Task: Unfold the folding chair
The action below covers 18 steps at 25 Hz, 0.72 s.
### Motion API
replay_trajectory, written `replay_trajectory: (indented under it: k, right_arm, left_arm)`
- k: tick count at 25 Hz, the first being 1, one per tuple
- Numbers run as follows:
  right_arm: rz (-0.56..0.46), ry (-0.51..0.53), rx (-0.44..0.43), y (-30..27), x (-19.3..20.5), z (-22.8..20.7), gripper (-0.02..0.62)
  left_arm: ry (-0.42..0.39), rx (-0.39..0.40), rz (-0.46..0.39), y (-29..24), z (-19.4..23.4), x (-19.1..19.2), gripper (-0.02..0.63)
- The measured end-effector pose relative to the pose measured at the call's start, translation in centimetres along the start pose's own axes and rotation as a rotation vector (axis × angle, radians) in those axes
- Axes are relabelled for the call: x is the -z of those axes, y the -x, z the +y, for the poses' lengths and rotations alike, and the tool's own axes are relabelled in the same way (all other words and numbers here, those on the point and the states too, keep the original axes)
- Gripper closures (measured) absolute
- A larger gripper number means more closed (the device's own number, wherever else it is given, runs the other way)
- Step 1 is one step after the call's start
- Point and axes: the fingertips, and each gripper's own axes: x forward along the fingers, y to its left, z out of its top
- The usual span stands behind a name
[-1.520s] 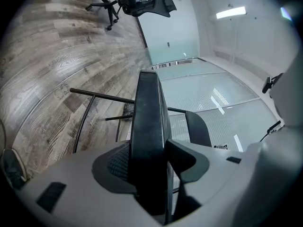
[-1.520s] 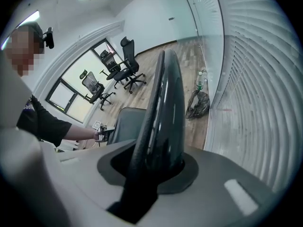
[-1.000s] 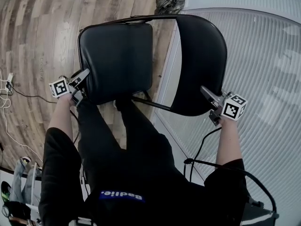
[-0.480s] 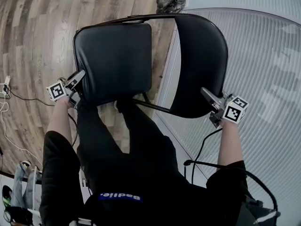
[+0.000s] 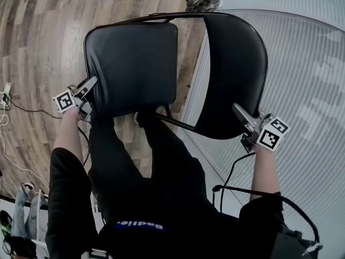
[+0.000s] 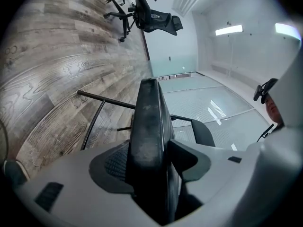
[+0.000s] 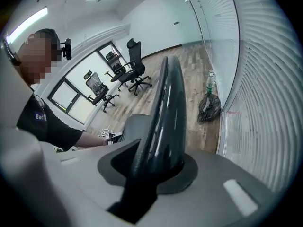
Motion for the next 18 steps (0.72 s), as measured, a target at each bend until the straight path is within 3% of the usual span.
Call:
replay_trajectory:
  k: [6, 13, 18]
  right_arm:
    - [0.008, 0.013, 0.023, -1.4, -0.3, 1.6, 0.502]
    - [0.014, 0.015, 0.041, -1.9, -0.7, 2.2, 0.502]
    - [0.008, 0.015, 0.040, -1.9, -0.2, 2.0, 0.500]
  left_arm:
    - [0.013, -0.013, -0.012, 0.8, 1.9, -0.7, 0.374]
    - [0.002, 0.048, -0.013, 0.8, 1.9, -1.4, 0.374]
    - [0.011, 0.046, -0.011, 0.7, 2.1, -1.1, 0.373]
